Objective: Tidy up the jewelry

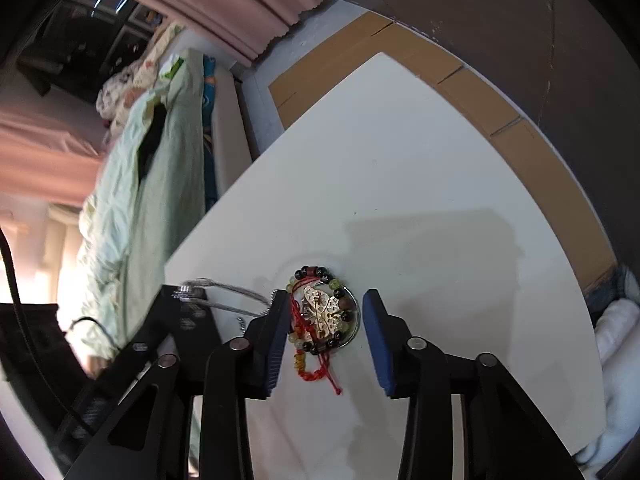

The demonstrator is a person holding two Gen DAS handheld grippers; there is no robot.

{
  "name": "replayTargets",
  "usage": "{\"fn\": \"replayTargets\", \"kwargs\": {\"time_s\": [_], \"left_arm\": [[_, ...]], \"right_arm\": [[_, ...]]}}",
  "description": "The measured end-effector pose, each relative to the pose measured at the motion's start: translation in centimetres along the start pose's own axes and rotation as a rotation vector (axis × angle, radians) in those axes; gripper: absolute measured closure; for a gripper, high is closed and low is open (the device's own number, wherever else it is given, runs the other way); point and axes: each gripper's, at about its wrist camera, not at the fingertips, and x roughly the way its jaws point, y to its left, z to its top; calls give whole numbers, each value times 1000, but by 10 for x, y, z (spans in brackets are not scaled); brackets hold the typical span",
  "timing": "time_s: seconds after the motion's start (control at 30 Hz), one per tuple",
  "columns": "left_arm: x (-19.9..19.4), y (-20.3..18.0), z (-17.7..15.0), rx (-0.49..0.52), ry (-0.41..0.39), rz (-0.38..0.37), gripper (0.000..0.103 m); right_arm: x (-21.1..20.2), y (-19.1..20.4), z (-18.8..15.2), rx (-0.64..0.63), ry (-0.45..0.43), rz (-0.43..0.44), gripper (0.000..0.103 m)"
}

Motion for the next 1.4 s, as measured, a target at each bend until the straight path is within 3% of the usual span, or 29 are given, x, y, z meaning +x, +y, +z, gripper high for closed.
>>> {"fn": "replayTargets", "kwargs": {"time_s": [0.23, 0.4, 0.5, 0.53, 0.57, 0.67, 1.03, 1.4], "left_arm": [[-26, 12, 2, -38, -49, -28, 94], [-43, 24, 9, -76, -83, -46, 94], [-56, 27, 12, -91, -110, -62, 94], [-62, 27, 15, -94, -123, -68, 94], [-67, 26, 16, -95, -136, -75, 94], [-83, 24, 21, -96, -176, -91, 94], [-151, 6, 29, -68, -320, -107, 94], [-216, -21, 44, -7, -437, -79, 94]], "right_arm": [[27, 19, 2, -131, 31, -130, 79], [38, 30, 3, -209, 28, -248, 80], [41, 35, 2, -252, 19, -287, 82], [41, 37, 2, -265, 17, -291, 91], [41, 39, 1, -277, 18, -289, 94], [38, 41, -2, -298, 7, -300, 94], [-26, 67, -14, -329, -112, -75, 94], [-61, 94, -28, -363, -204, 139, 94]]}}
